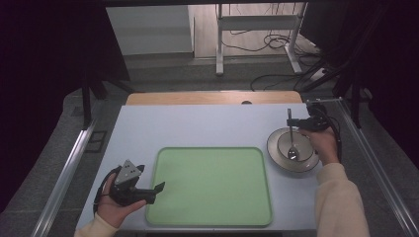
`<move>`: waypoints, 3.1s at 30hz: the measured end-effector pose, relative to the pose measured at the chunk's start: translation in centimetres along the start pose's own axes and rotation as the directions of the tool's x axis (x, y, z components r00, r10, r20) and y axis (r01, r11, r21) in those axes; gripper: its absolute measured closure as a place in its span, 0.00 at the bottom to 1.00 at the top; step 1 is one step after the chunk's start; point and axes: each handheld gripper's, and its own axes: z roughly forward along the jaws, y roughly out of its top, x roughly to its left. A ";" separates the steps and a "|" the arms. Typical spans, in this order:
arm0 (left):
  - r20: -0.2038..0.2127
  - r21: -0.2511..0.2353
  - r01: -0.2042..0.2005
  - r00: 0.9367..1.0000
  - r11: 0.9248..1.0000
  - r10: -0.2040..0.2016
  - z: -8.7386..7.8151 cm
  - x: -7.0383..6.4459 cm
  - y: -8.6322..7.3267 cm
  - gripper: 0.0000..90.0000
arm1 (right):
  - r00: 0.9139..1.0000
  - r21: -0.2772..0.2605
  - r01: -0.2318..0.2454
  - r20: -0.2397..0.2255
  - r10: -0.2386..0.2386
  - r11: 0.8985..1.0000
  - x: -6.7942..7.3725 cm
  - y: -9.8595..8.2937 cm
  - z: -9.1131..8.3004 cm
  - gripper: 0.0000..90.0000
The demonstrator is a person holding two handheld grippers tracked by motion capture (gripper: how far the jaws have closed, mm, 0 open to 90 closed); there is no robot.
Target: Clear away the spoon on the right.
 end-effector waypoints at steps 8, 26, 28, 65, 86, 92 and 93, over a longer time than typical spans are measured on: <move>0.000 0.001 -0.001 1.000 1.000 0.001 -0.1 0.1 0.0 0.12 | 1.000 0.000 0.009 -0.023 -0.009 1.000 0.0 0.0 -0.7 0.99; -0.004 0.002 0.001 1.000 1.000 -0.001 -0.1 0.1 0.0 0.12 | 0.996 -0.074 0.067 -0.057 -0.072 0.995 0.8 0.2 -4.2 0.99; -0.004 0.003 -0.002 1.000 1.000 0.002 -0.1 0.0 0.0 0.12 | 0.996 -0.087 0.062 -0.060 -0.068 0.994 0.9 0.2 -4.7 0.99; -0.012 0.003 0.009 1.000 1.000 -0.009 0.0 0.0 0.0 0.12 | 0.980 -0.276 0.038 -0.179 -0.091 0.960 4.9 0.0 -9.4 0.99; -0.017 -0.003 0.005 1.000 1.000 -0.005 -0.2 -0.1 0.0 0.12 | 0.970 -0.262 0.054 -0.216 -0.113 0.963 7.4 -1.3 -10.2 0.99; -0.018 0.002 0.000 1.000 1.000 0.000 -0.1 -0.3 0.0 0.12 | 0.962 -0.257 0.051 -0.247 -0.117 0.965 7.9 -1.6 -10.3 0.99; -0.018 0.002 -0.001 1.000 1.000 0.001 -0.1 -0.3 0.0 0.12 | 0.959 -0.261 0.055 -0.253 -0.124 0.964 8.0 -1.6 -10.3 0.99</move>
